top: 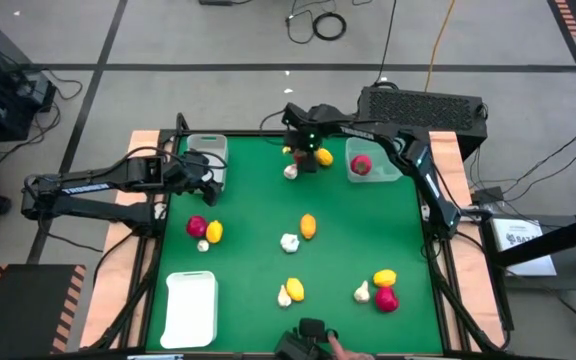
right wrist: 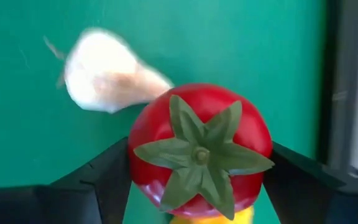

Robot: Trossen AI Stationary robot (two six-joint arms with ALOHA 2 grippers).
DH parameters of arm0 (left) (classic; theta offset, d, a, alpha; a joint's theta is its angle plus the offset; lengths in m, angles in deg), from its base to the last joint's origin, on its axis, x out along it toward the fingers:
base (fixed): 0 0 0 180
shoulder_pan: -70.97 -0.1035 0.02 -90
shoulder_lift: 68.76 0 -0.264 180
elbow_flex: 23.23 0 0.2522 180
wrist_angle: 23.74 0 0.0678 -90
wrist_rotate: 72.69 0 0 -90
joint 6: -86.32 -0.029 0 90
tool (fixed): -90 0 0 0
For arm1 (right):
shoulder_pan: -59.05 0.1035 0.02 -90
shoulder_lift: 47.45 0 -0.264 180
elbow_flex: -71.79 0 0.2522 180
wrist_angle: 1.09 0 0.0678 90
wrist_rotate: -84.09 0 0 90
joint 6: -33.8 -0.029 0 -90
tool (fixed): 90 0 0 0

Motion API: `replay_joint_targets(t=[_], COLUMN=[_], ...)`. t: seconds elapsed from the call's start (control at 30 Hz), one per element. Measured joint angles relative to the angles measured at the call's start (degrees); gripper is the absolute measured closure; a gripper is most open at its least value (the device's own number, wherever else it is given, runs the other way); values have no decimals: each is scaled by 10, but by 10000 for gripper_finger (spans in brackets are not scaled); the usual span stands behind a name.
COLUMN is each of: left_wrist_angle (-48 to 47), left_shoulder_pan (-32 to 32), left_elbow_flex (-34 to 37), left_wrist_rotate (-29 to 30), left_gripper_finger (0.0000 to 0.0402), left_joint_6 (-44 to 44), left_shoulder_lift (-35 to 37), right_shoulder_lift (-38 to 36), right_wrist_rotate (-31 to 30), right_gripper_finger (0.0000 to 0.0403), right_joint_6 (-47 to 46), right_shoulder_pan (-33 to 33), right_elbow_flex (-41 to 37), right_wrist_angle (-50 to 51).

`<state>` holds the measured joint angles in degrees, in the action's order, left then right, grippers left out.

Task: Sort produce into baskets
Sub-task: Put the tomato into the transparent bin

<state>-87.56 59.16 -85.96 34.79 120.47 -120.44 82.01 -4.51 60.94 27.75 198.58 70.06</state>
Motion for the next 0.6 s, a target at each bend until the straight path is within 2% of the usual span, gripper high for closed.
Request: replay_joint_targets(t=[0.27, 0.6], left_wrist_angle=[0, 8], left_shoulder_pan=[0, 0], left_elbow_flex=[0, 0], left_wrist_rotate=[-6, -34], left_gripper_finger=[72, 72], left_joint_6=[-16, -54], left_shoulder_lift=[0, -1], right_shoulder_lift=[-81, -170], right_wrist_rotate=[2, 1], right_gripper_finger=[108, 108], right_joint_6=[-37, -121], right_shoulder_pan=[-20, -88], right_elbow_flex=[12, 12], right_wrist_angle=[38, 211])
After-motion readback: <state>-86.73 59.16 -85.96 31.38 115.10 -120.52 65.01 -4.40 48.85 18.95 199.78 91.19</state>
